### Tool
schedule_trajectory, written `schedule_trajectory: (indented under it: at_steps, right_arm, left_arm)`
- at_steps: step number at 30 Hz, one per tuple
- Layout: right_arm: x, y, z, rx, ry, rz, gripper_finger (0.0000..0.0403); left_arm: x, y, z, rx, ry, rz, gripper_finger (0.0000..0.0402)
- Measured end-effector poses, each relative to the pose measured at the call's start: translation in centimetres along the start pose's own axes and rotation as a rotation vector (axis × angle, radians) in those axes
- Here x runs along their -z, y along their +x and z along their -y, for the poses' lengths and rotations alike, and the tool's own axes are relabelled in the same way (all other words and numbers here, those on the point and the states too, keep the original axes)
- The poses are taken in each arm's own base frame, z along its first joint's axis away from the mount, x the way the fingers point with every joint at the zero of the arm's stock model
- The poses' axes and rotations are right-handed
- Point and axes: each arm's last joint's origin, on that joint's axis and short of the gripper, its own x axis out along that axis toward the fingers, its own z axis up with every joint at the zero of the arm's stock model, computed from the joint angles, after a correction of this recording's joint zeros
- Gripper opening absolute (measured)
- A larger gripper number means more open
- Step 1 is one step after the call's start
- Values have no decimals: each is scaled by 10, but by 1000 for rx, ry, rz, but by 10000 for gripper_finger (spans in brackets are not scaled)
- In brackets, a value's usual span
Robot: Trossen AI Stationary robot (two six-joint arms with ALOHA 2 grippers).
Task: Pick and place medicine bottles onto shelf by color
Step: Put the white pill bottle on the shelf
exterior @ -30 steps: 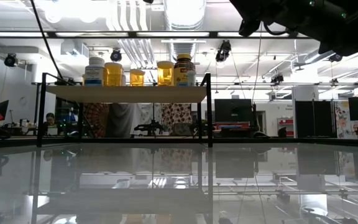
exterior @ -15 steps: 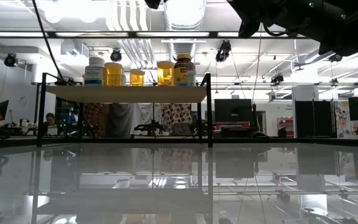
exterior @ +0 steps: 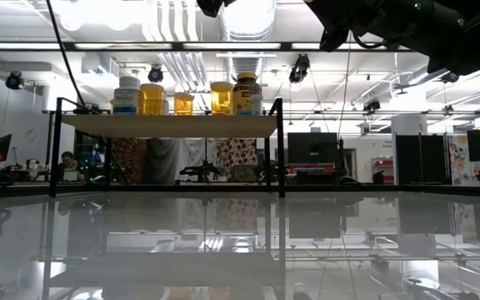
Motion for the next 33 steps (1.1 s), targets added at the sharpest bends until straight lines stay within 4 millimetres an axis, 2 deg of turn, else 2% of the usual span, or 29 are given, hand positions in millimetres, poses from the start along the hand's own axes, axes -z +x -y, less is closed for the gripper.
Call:
schedule_trajectory:
  at_steps: [5, 9, 15, 19, 25, 29, 33]
  right_arm:
    - [0, 0, 0, 1, 0, 0, 139]
    - [0, 0, 0, 3, 26, 1, 162]
    - [0, 0, 0, 4, 70, -3, 221]
    - [-5, -1, 1, 5, 106, 3, 254]
    - [-16, -7, 3, 50, 147, -87, 279]
    - [-22, -15, 5, 120, 155, -173, 280]
    - [-29, -20, 5, 139, 156, -198, 273]
  left_arm:
    - [0, 0, 0, -1, -4, 0, 115]
    - [-1, 0, 0, -2, -6, 2, 114]
    - [-1, 0, -1, -7, -13, -8, 114]
    - [-11, -3, -4, -4, -48, -85, 114]
    - [-48, -18, -20, -78, -54, -456, 114]
    - [-77, -33, -46, -152, -47, -714, 114]
    - [-88, -43, -77, -233, -47, -951, 114]
